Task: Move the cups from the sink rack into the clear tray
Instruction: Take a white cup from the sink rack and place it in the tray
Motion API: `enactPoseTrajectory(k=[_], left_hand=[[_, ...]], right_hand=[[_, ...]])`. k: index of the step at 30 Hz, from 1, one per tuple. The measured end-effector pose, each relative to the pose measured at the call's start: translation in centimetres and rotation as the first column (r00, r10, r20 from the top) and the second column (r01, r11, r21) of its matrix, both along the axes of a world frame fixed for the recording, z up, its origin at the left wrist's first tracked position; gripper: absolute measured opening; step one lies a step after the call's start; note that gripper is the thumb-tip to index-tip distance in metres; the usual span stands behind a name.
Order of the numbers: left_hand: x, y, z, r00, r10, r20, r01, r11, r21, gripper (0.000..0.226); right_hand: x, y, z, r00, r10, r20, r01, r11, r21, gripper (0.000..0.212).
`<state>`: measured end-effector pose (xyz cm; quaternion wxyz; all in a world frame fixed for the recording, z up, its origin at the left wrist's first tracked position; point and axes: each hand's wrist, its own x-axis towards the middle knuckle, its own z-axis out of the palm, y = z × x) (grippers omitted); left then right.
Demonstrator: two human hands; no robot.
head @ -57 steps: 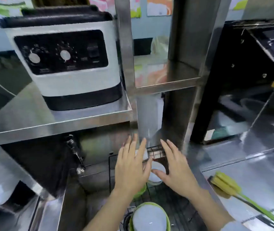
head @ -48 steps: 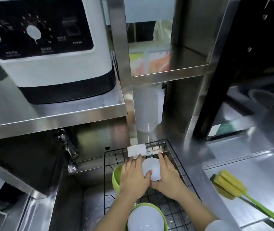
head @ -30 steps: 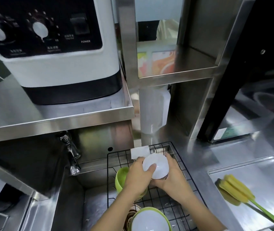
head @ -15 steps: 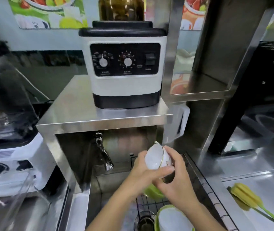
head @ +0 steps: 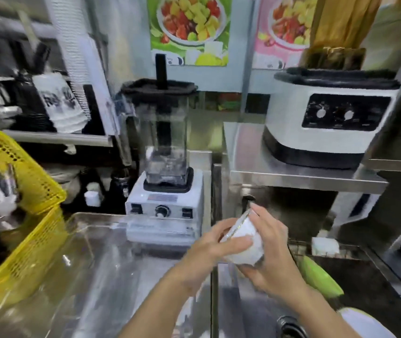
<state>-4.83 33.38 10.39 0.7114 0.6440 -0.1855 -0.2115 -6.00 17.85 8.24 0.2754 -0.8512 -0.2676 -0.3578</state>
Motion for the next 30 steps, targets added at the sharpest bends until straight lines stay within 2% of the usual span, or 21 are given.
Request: enactPoseTrajectory(k=[2,5,8,10,12,14,17,20,23,25,28,30], left_hand=[[-0.2,3.1,0.3,0.999,0.020,0.028,-0.020,1.000,0.006,0.054],[-0.3,7.5,0.4,0.994,0.105,0.023,-0.104,0.994,-0.029,0.058],[-0.4,11.1,0.4,0.972,0.232,0.034,-0.229,0.972,-0.057,0.057],[-0.4,12.6,0.5,0.924,0.377,0.064,-0.372,0.924,-0.084,0.054],[-0.1,13.7,0.4,0.795,0.601,0.082,-0.592,0.798,-0.116,0.050],[0.2,14.9,0.1,0.606,0.762,0.229,-0.769,0.635,-0.075,0.042],[0.5,16.7,-0.8,0.379,0.732,0.566,-0.883,0.469,-0.015,0.023],[0.7,17.9,-1.8,0.267,0.611,0.745,-0.925,0.381,0.020,0.028],[1.0,18.8,-2.3,0.244,0.443,0.863,-0.951,0.282,0.124,0.045],[1.4,19.4,-2.5,0.243,0.410,0.879,-0.956,0.253,0.146,0.051],[2.1,20.5,-3.0,0.303,0.474,0.827,-0.947,0.247,0.206,0.056],[2.7,21.2,-3.3,0.353,0.539,0.765,-0.934,0.248,0.256,0.051]], right_hand=[[0.3,3.0,0.5,0.999,0.037,0.018,-0.036,0.999,-0.026,0.060],[0.8,7.3,1.1,0.997,0.074,0.034,-0.072,0.997,-0.039,0.076],[1.5,11.3,1.7,0.993,0.113,0.044,-0.111,0.993,-0.042,0.087],[2.1,13.6,2.1,0.991,0.134,0.020,-0.133,0.990,-0.051,0.088],[2.6,15.5,2.5,0.988,0.146,-0.040,-0.148,0.987,-0.055,0.082],[3.1,17.0,2.5,0.981,0.147,-0.129,-0.159,0.983,-0.094,0.078],[4.1,19.0,2.1,0.960,0.120,-0.252,-0.171,0.966,-0.194,0.084],[5.1,20.6,2.0,0.923,0.073,-0.378,-0.176,0.954,-0.244,0.087],[6.2,21.7,2.0,0.897,0.065,-0.437,-0.184,0.954,-0.235,0.081],[7.0,22.5,2.2,0.882,0.058,-0.468,-0.197,0.947,-0.254,0.075],[8.2,23.9,2.0,0.843,0.017,-0.537,-0.209,0.931,-0.298,0.062],[8.8,24.8,1.5,0.835,-0.016,-0.551,-0.199,0.923,-0.328,0.058]])
